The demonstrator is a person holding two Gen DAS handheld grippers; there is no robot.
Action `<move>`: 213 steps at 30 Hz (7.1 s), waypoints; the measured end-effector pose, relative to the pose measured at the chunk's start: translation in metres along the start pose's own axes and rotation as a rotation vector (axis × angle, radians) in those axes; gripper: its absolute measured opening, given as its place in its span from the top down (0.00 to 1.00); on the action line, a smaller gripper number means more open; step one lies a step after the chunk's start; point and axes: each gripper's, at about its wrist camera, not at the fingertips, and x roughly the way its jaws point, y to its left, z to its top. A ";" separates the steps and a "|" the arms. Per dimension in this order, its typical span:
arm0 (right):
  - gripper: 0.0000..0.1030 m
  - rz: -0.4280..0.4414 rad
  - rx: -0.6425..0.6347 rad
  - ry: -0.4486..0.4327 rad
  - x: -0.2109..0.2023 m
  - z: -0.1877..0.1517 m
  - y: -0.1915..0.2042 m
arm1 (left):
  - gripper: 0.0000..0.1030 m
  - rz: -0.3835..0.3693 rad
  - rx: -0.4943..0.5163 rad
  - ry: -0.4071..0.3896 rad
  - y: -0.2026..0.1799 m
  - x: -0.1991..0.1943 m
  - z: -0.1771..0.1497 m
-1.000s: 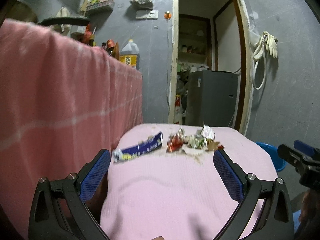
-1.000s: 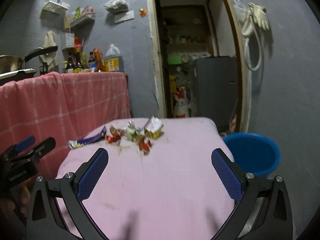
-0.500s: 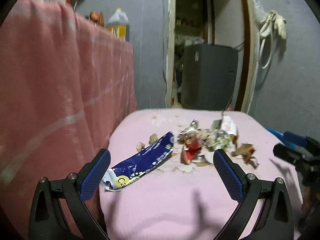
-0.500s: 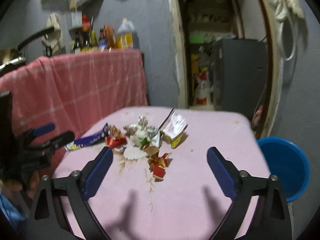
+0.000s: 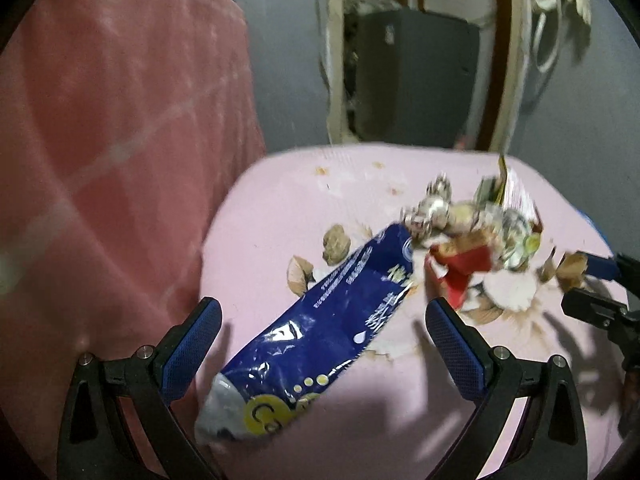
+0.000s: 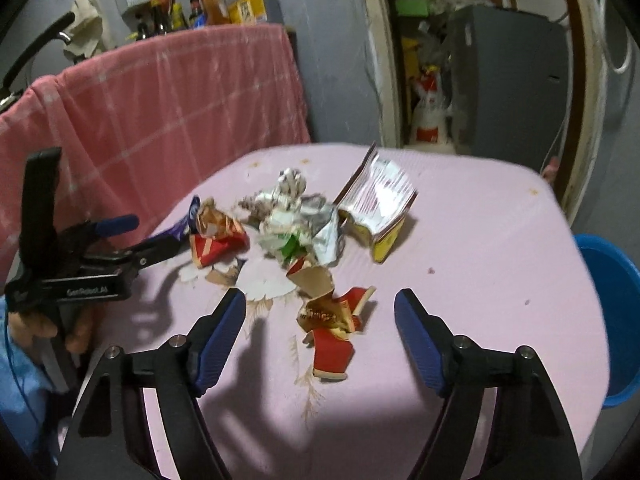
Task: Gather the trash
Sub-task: 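Grasp the blue wrapper with the left tool while the right tool grasps the red wrapper, then carry both wrappers to the blue bucket and open both tools to drop them, then bring both tools back over the trash on the table, then grasp the red foil wrapper with the left tool while the right tool grasps crumpled paper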
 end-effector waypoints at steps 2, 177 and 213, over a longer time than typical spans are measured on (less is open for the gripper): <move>0.31 0.006 0.001 0.028 0.007 0.000 -0.001 | 0.11 -0.020 -0.007 0.044 0.004 0.008 -0.002; 0.88 0.131 -0.341 -0.052 0.029 0.025 0.014 | 0.89 -0.280 -0.195 -0.022 -0.021 0.005 -0.007; 0.82 0.134 -0.305 -0.030 0.033 0.027 0.006 | 0.69 -0.296 -0.268 -0.074 -0.010 0.004 0.011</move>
